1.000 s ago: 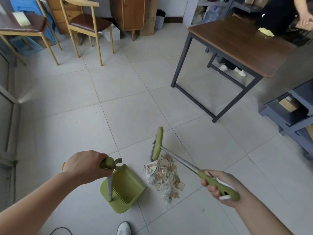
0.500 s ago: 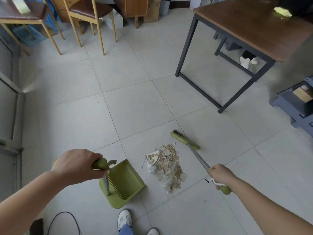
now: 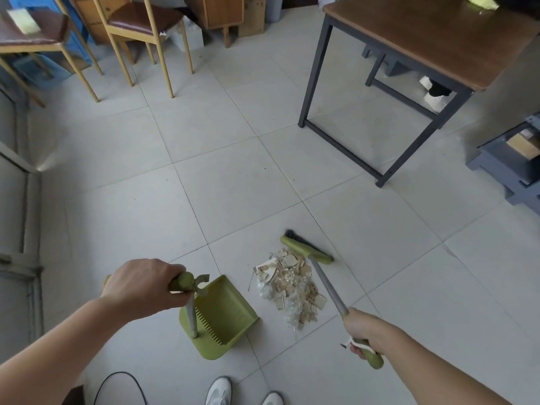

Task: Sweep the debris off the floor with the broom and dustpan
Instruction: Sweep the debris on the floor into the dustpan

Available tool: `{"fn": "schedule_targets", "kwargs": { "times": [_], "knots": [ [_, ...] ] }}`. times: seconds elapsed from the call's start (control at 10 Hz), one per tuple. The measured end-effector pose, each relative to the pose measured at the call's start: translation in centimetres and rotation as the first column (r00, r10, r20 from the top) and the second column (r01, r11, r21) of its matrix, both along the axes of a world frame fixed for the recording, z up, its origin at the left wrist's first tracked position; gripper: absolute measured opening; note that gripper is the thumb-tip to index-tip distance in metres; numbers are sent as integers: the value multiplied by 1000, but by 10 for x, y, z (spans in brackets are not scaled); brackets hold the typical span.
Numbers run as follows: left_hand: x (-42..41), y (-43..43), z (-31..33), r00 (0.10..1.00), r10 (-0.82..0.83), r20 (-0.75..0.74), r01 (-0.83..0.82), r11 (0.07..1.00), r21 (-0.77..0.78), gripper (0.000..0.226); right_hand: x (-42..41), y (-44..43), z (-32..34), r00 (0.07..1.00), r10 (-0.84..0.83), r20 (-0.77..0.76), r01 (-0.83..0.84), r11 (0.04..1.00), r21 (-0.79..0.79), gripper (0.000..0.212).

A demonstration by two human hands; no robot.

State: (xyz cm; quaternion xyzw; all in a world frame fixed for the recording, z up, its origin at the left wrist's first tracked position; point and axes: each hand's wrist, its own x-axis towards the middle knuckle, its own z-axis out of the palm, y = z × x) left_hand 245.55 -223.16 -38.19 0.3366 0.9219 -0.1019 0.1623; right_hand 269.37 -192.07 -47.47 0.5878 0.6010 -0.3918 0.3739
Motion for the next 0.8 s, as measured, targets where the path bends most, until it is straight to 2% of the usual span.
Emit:
{"fn": "schedule_targets", "kwargs": {
  "times": [0.1, 0.3, 0.6, 0.7, 0.8],
  "knots": [
    [-1, -1, -2, 1000, -2, 19, 2, 1000, 14, 38, 11, -26, 6, 989, 146, -18, -147, 987, -68, 34],
    [6, -10, -15, 999, 39, 32, -40, 998, 45, 41, 29, -69, 11, 955, 279, -97, -289, 951, -110, 40],
    [16, -19, -20, 995, 56, 85, -62, 996, 67, 44, 51, -89, 59, 874, 421, -242, -465, 869, -167, 22],
    [17, -23, -20, 996, 52, 78, -57, 996, 65, 45, 186, 152, 134, 884, 380, -274, -423, 898, -120, 21],
    [16, -28, -20, 995, 54, 79, -61, 995, 82, 46, 201, 76, 93, 903, 325, -281, -381, 908, -174, 22]
  ]
}}
